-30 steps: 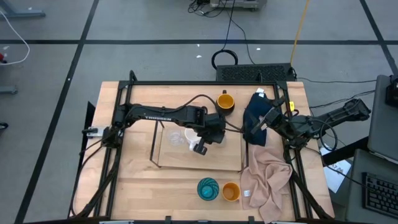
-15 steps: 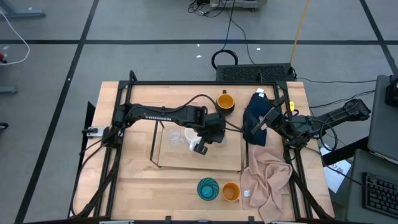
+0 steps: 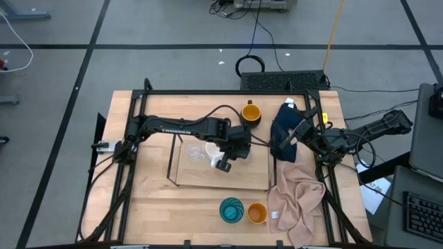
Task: Stack small to large cups/mugs on shelf
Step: Put the white cup on the shelf
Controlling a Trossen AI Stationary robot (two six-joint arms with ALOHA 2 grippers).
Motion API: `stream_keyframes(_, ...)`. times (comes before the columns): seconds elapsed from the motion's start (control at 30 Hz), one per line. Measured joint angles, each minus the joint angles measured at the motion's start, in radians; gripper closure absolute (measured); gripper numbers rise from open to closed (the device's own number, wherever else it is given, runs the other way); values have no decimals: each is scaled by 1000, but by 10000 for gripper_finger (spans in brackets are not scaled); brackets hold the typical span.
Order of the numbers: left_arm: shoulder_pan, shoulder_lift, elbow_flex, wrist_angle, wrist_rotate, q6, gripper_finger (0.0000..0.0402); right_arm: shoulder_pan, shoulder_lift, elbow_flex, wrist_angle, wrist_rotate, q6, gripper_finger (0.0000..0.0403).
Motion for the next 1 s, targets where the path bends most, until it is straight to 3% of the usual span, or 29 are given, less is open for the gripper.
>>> stream_keyframes(0.3,0,0,0,0,-7,-18,337,0,0,0,0,0,0,90)
stream_keyframes(1.0,0,0,0,-3,2,-19,334,0,0,0,0,0,0,90)
